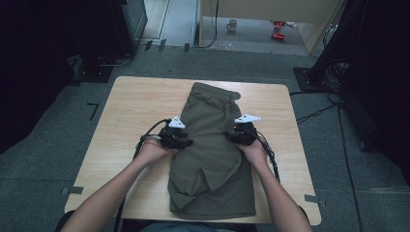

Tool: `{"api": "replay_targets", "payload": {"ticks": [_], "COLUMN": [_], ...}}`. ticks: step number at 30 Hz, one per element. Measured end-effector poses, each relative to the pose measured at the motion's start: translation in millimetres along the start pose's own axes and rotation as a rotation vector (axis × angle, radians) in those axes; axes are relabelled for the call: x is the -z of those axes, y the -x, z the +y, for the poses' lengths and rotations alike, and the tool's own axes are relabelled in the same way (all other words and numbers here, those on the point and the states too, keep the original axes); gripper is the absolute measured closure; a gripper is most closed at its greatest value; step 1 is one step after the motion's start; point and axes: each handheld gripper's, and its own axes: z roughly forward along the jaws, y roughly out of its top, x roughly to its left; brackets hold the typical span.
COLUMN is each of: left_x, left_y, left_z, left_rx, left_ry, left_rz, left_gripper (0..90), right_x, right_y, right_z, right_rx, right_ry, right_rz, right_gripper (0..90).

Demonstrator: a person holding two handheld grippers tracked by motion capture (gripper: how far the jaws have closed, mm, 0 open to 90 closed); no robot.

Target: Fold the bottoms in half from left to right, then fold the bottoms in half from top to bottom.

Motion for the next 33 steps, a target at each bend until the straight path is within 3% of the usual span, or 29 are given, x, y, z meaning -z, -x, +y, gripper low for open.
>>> {"api": "replay_targets", "payload": {"ticks": [18, 33], "left_x": [32.0, 43.5], "left_y": [11.6, 25.2], "left_z": [-30.8, -48.7], "left_rx": [0.023, 0.012], "left_ry": [-0.025, 0.002], "left_rz": [-0.007, -0.002], "left_gripper": [48.7, 43.8], "right_x": [3.0, 12.4], "right_y": [-43.9, -69.6], "right_z": [-6.8, -16.1], "right_rx": [0.057, 0.080], "right_ry": [0.000, -0.007], "right_rz": [0.055, 0.073], "right_gripper": [41.7, 39.9]}}
